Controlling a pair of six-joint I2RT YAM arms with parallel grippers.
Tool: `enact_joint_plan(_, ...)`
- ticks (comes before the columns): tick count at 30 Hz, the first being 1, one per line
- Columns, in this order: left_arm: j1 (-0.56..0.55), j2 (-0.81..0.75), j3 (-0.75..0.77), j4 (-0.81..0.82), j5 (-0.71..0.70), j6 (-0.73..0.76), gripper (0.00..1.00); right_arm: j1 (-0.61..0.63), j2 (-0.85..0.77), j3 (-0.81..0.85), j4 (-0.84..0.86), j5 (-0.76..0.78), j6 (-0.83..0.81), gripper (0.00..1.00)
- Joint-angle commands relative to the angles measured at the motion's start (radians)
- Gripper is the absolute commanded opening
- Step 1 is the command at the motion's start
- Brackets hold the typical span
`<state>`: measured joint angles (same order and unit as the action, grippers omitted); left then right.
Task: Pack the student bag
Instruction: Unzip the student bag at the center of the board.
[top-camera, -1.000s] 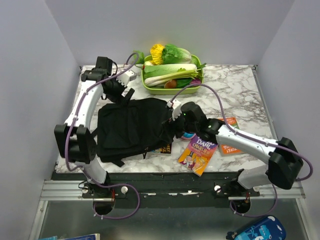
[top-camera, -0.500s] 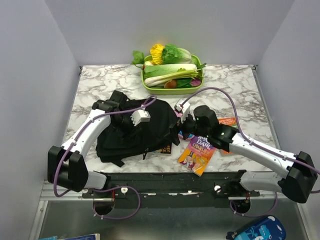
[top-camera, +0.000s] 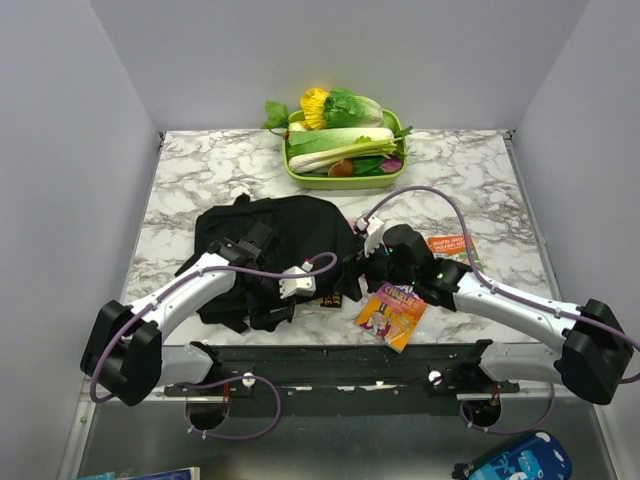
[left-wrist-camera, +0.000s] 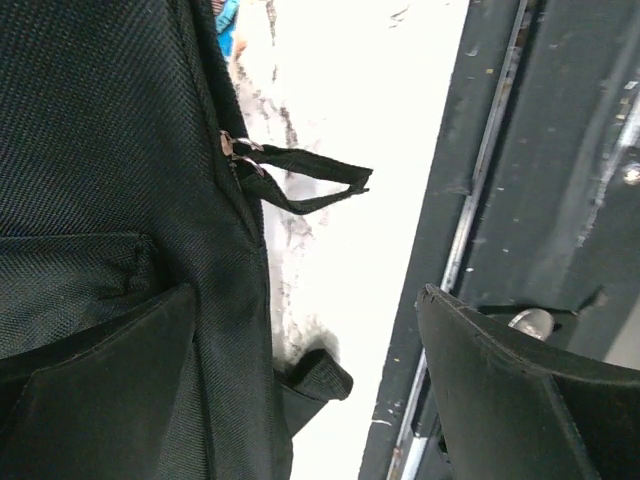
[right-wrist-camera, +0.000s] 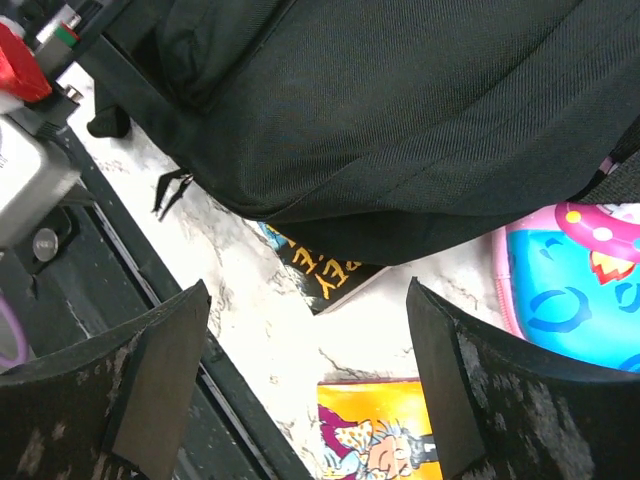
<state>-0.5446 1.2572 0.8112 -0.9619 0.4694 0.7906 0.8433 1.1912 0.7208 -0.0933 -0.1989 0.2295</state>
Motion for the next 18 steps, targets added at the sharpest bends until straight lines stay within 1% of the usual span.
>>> enact_joint_plan(1, 0.000, -0.016, -0.052, 0.245, -0.155, -0.017, 0.97, 0.005, 0.030, -0.014, 0.033, -0.022, 0.065, 0.85)
enact_joint_plan(2, 0.000, -0.021, -0.061, 0.273, -0.179, -0.024, 0.93, 0.004, 0.042, -0.012, 0.035, -0.023, 0.077, 0.84)
enact_joint_plan(3, 0.000, -0.019, -0.067, 0.294, -0.187, -0.030, 0.84, 0.005, 0.045, -0.014, 0.038, -0.025, 0.085, 0.82)
enact_joint_plan(4, 0.002, -0.016, -0.073, 0.328, -0.195, -0.043, 0.79, 0.004, 0.045, -0.015, 0.043, -0.025, 0.093, 0.80)
enact_joint_plan(5, 0.002, -0.016, -0.075, 0.342, -0.199, -0.053, 0.70, 0.004, 0.038, -0.020, 0.050, -0.030, 0.102, 0.79)
enact_joint_plan(6, 0.002, -0.016, -0.076, 0.351, -0.196, -0.062, 0.52, 0.004, 0.031, -0.030, 0.062, -0.025, 0.109, 0.76)
enact_joint_plan(8, 0.002, -0.010, -0.073, 0.362, -0.190, -0.076, 0.36, 0.004, 0.013, -0.040, 0.067, 0.010, 0.114, 0.74)
enact_joint_plan(9, 0.002, -0.007, -0.070, 0.365, -0.186, -0.085, 0.14, 0.004, -0.008, -0.044, 0.067, 0.027, 0.113, 0.73)
enact_joint_plan(10, 0.002, 0.001, -0.063, 0.361, -0.187, -0.088, 0.04, 0.004, -0.021, -0.050, 0.066, 0.058, 0.111, 0.72)
enact_joint_plan(11, 0.002, 0.002, -0.057, 0.358, -0.186, -0.090, 0.00, 0.005, -0.033, -0.050, 0.067, 0.070, 0.107, 0.72)
enact_joint_plan(15, 0.002, 0.018, 0.017, 0.289, -0.141, -0.106, 0.00, 0.004, -0.085, -0.041, 0.069, 0.110, 0.110, 0.71)
enact_joint_plan(18, 0.012, 0.030, 0.101, 0.229, -0.092, -0.139, 0.00, 0.004, -0.120, -0.038, 0.079, 0.115, 0.113, 0.70)
